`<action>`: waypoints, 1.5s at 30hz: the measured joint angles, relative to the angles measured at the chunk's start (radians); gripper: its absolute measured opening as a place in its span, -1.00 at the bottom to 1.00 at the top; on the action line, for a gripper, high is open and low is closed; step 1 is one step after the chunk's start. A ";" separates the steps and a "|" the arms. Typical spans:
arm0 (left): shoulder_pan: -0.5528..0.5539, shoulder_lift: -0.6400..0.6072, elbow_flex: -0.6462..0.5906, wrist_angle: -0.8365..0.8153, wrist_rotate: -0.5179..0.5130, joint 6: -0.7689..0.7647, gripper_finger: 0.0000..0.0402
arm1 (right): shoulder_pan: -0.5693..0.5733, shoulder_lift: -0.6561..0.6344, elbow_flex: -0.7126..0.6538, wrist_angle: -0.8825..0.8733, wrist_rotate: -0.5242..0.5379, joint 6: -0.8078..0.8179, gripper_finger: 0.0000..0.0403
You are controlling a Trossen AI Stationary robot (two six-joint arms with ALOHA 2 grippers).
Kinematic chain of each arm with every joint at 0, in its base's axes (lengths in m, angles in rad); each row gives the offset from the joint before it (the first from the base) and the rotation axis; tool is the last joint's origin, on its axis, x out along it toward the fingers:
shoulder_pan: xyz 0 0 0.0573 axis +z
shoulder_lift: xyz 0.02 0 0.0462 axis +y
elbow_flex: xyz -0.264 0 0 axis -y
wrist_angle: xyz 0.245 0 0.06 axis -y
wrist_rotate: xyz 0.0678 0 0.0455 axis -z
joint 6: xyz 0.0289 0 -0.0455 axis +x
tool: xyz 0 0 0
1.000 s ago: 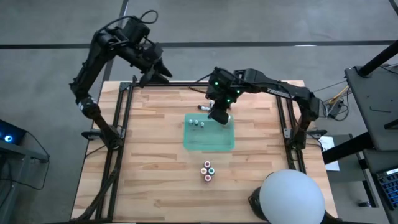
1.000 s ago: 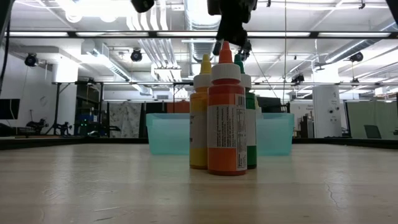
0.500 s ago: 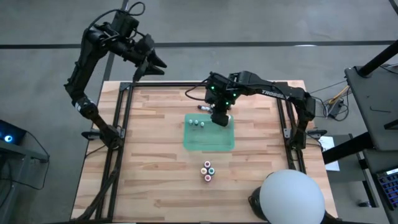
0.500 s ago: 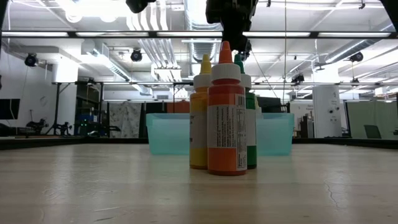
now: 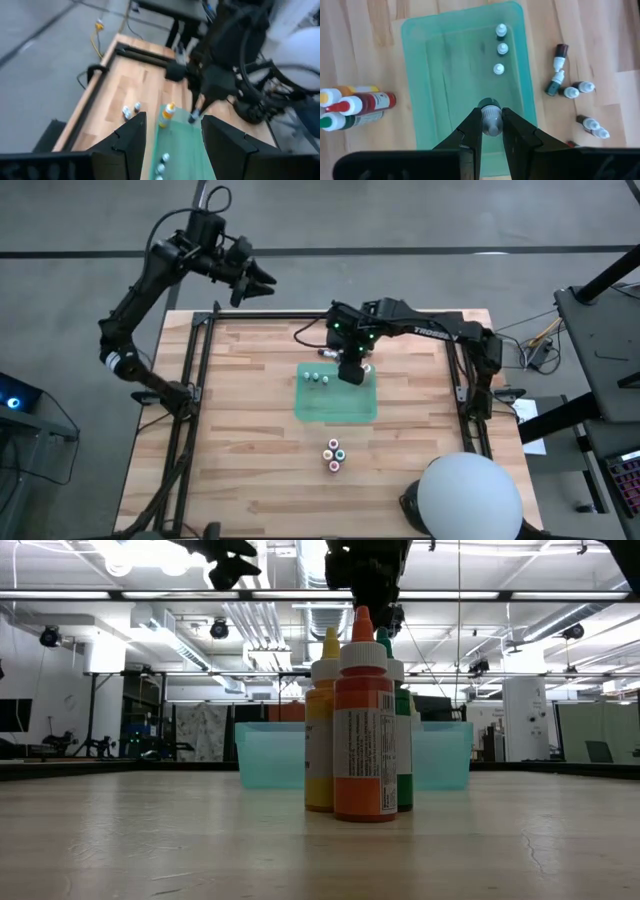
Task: Pick & Place food coloring
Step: Put the black small food coloring bottle into the green container
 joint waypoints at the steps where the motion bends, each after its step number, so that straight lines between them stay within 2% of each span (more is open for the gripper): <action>1: 0.002 -0.018 -0.043 0.056 0.000 -0.024 -0.19 | 0.001 0.009 0.000 0.002 0.000 -0.003 -0.76; 10: 0.009 -0.153 -0.387 0.464 -0.007 -0.262 -0.19 | 0.001 0.084 0.000 0.006 -0.005 -0.046 -0.76; 16: 0.009 -0.208 -0.525 0.621 -0.036 -0.356 -0.19 | 0.002 0.145 0.000 0.011 -0.006 -0.083 -0.76; 23: 0.008 -0.226 -0.553 0.666 -0.040 -0.378 -0.19 | 0.009 0.176 -0.008 0.053 0.043 -0.112 -0.76; 34: 0.008 -0.226 -0.552 0.667 -0.039 -0.369 -0.19 | 0.011 0.165 -0.130 0.203 0.045 -0.099 -0.76; 45: 0.008 -0.226 -0.552 0.667 -0.039 -0.369 -0.19 | 0.011 0.167 -0.201 0.292 0.097 -0.095 -0.76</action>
